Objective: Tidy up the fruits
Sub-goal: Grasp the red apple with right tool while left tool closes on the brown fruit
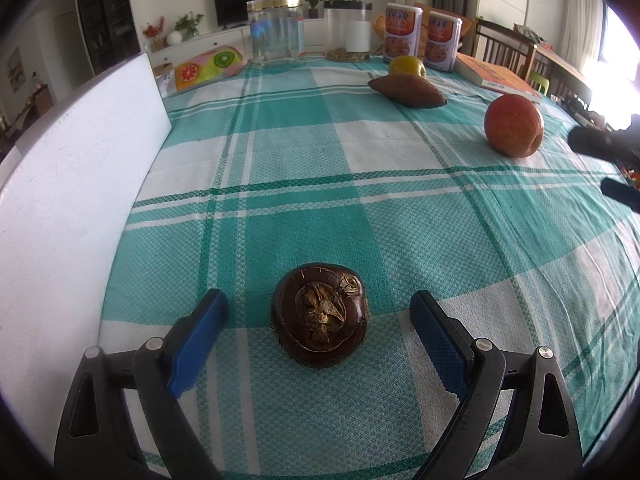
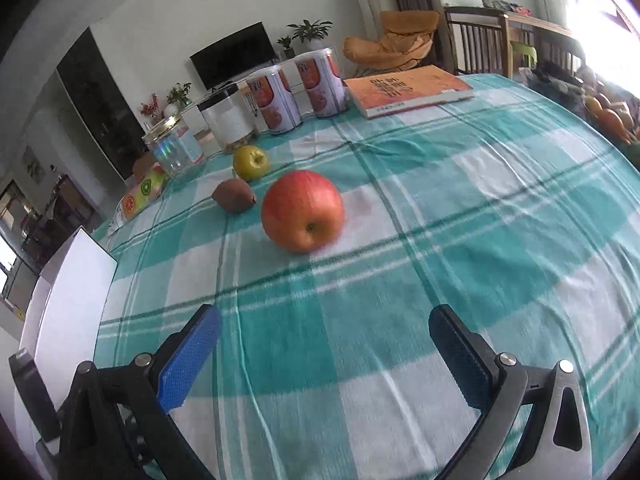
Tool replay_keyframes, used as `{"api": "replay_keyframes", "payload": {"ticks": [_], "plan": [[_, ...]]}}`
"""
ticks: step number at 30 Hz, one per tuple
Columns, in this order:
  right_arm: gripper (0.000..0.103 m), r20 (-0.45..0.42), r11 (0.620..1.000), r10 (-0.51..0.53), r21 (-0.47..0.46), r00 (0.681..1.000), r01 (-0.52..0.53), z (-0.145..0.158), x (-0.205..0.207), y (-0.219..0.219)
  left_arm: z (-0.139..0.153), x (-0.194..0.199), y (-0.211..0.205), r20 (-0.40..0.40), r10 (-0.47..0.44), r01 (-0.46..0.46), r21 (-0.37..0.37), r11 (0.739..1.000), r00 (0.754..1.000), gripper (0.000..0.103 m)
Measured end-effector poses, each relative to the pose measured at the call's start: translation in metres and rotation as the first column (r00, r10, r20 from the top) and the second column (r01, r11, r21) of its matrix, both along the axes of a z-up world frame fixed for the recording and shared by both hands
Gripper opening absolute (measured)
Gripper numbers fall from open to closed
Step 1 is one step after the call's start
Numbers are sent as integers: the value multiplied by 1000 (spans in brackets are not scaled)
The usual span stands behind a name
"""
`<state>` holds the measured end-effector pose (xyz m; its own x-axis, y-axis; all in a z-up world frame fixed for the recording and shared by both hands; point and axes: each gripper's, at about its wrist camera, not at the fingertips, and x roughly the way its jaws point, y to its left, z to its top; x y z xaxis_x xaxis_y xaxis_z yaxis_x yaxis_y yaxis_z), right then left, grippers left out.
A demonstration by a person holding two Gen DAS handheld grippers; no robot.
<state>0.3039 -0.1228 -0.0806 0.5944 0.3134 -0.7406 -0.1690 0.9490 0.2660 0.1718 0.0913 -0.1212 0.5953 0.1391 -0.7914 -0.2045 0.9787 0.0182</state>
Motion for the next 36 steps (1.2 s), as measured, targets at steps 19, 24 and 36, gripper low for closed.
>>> {"api": "replay_keyframes", "payload": {"ticks": [19, 24, 36], "plan": [[70, -113, 998, 47, 43, 992, -42, -23, -6, -8, 0, 0, 0, 1, 1, -1, 0, 1000, 1000, 94], [71, -30, 996, 83, 31, 996, -82, -29, -59, -21, 0, 1, 0, 0, 2, -2, 0, 1000, 1000, 94], [71, -22, 995, 29, 93, 999, -27, -28, -111, -44, 0, 0, 0, 1, 2, -2, 0, 1000, 1000, 94]]}}
